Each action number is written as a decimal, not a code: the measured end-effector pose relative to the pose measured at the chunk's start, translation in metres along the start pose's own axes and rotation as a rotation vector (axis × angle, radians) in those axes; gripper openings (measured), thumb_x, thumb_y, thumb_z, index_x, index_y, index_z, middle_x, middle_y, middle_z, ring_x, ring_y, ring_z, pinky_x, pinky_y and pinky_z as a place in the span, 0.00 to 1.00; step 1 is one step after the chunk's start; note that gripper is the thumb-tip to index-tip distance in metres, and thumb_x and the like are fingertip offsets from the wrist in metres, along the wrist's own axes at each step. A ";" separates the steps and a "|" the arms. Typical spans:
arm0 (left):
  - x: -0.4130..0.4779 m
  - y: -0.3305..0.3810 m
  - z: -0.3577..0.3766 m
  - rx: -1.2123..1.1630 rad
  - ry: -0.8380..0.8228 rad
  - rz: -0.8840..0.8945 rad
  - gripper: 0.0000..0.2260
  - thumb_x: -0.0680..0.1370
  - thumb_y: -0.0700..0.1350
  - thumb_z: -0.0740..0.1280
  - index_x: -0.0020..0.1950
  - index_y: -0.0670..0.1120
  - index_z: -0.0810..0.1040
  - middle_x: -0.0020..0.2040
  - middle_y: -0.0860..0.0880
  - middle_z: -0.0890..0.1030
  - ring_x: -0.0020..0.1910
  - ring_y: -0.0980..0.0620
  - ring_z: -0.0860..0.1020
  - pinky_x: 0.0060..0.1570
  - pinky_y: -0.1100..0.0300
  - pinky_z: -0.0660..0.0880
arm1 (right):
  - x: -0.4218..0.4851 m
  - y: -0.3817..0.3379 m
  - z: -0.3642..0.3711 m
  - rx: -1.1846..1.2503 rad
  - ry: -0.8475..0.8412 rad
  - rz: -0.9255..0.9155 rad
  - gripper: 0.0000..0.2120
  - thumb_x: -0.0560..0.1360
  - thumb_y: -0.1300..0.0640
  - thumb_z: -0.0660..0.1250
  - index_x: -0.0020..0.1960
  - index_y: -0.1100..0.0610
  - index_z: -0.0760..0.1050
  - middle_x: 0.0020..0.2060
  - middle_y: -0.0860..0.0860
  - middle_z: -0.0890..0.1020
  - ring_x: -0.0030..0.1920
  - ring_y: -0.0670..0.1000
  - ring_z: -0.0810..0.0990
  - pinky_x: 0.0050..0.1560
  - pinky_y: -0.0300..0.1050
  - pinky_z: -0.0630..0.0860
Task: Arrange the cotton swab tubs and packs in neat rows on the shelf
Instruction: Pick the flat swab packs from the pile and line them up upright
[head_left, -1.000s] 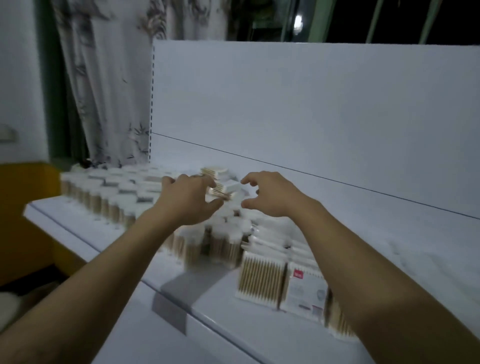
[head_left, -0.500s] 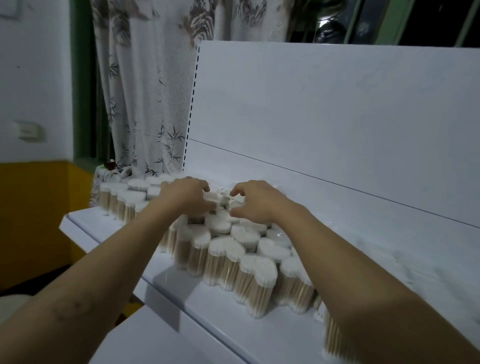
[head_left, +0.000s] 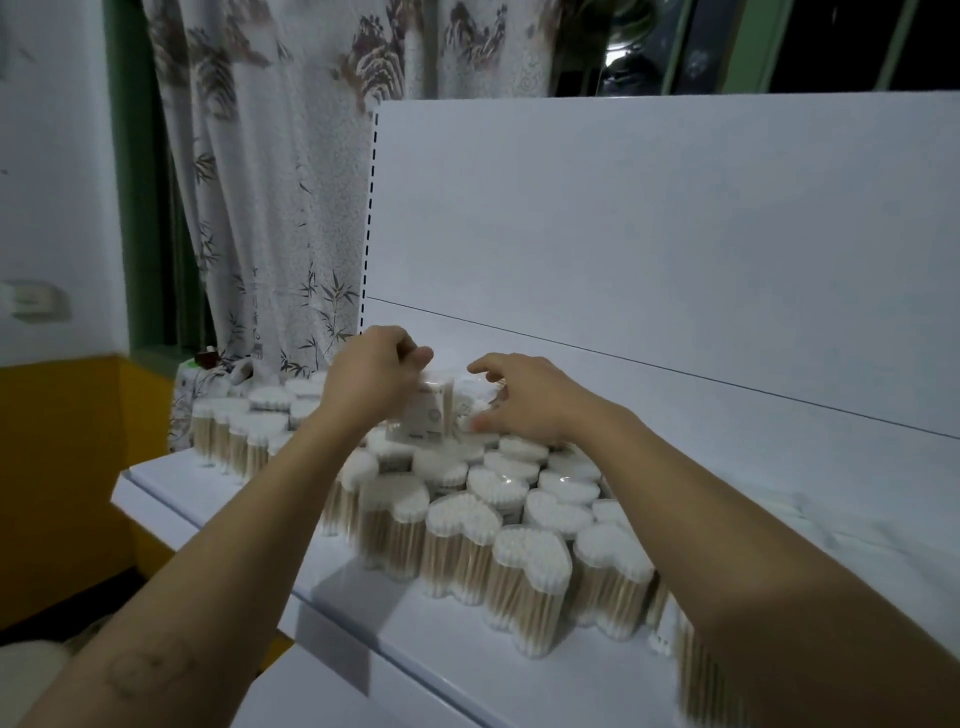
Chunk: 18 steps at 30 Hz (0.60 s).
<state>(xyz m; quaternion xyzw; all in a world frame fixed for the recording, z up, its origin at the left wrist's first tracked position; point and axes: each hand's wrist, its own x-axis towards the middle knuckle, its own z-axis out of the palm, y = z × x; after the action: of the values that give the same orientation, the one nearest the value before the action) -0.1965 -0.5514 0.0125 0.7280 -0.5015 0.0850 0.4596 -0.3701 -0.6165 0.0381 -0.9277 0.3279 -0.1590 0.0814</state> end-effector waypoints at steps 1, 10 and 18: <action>0.000 0.005 0.000 -0.087 -0.012 -0.008 0.10 0.79 0.49 0.66 0.43 0.44 0.78 0.36 0.50 0.77 0.37 0.50 0.74 0.37 0.59 0.66 | -0.002 -0.002 0.001 0.040 -0.005 -0.015 0.31 0.71 0.45 0.75 0.70 0.47 0.68 0.64 0.48 0.74 0.61 0.49 0.75 0.58 0.45 0.73; -0.032 0.044 0.004 -0.690 -0.168 -0.071 0.14 0.80 0.53 0.65 0.47 0.42 0.80 0.40 0.46 0.81 0.36 0.53 0.80 0.36 0.59 0.80 | -0.032 0.006 -0.021 0.470 0.205 -0.015 0.11 0.72 0.57 0.74 0.54 0.51 0.77 0.45 0.51 0.84 0.45 0.52 0.84 0.52 0.54 0.80; -0.067 0.118 0.029 -0.843 -0.292 0.022 0.11 0.76 0.39 0.71 0.58 0.45 0.77 0.44 0.45 0.81 0.39 0.50 0.82 0.38 0.55 0.80 | -0.099 0.057 -0.063 0.692 0.361 0.035 0.29 0.76 0.61 0.70 0.71 0.41 0.66 0.50 0.53 0.83 0.46 0.52 0.84 0.50 0.49 0.82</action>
<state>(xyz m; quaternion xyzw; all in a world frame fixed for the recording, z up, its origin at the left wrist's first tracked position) -0.3344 -0.5389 0.0260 0.4761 -0.5598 -0.2257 0.6395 -0.4984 -0.6006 0.0587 -0.7967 0.2800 -0.4195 0.3330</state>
